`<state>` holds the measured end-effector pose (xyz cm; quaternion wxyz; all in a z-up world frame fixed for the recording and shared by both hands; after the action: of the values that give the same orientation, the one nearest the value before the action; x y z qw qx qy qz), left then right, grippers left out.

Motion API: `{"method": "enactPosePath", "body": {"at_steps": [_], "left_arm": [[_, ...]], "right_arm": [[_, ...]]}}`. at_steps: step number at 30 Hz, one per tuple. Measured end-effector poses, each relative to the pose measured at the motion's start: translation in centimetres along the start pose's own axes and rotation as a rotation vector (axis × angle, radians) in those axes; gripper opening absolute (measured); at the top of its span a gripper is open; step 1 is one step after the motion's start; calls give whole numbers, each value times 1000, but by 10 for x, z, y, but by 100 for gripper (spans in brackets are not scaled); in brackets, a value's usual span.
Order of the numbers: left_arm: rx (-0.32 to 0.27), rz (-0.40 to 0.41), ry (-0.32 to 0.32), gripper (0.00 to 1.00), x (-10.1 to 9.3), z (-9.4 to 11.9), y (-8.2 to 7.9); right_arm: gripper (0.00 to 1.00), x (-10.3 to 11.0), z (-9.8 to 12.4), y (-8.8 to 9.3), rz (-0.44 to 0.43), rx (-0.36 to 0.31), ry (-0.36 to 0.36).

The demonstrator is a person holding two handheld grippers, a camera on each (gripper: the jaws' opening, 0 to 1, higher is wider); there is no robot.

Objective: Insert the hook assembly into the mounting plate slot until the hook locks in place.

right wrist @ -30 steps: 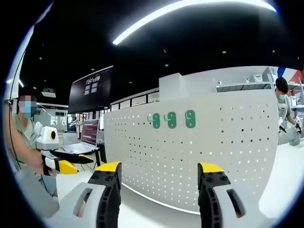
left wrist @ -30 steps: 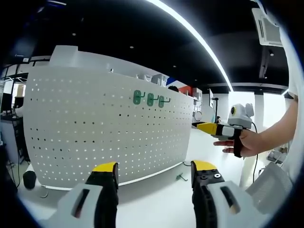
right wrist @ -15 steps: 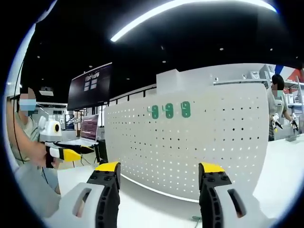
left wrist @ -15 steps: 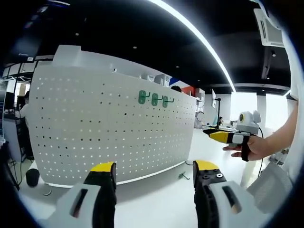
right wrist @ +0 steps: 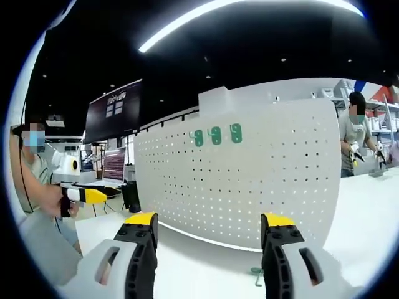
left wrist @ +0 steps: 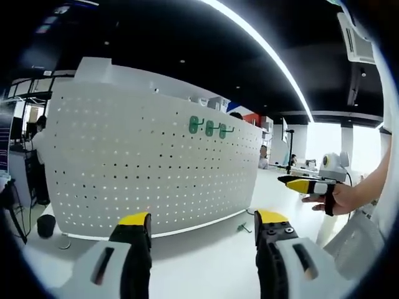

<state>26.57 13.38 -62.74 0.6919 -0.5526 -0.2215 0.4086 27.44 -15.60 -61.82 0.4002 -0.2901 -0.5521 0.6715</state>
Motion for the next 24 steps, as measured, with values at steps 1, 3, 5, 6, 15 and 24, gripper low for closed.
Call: {"method": "enactPosePath", "body": {"at_steps": [1, 3, 5, 6, 15, 24], "left_arm": [[1, 1, 0, 69, 0, 0, 1], [5, 1, -3, 69, 1, 1, 3], [10, 5, -5, 69, 3, 1, 5], [9, 6, -4, 69, 3, 2, 5], [18, -24, 31, 67, -1, -7, 2], [110, -165, 121, 66, -12, -41, -10]], "right_arm": [[65, 0, 1, 1, 2, 2, 4], [65, 0, 1, 3, -3, 1, 4], [65, 1, 2, 5, -4, 5, 4], [65, 0, 2, 6, -5, 8, 5], [65, 1, 5, 8, -14, 13, 5], [64, -2, 6, 8, -20, 7, 14]]}}
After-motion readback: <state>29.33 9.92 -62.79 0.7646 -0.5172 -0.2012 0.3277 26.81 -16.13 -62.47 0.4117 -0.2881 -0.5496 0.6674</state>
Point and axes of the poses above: the point that each gripper's makers call its tool centre point, and the gripper's own axes: z roughly backward along the fingers, x roughly to its left, y roughly out of its underside, the point moved 5 cm from there along z, roughly backward along the fingers, and after that the axes turned 14 degrees about x, right-handed, at the moved point
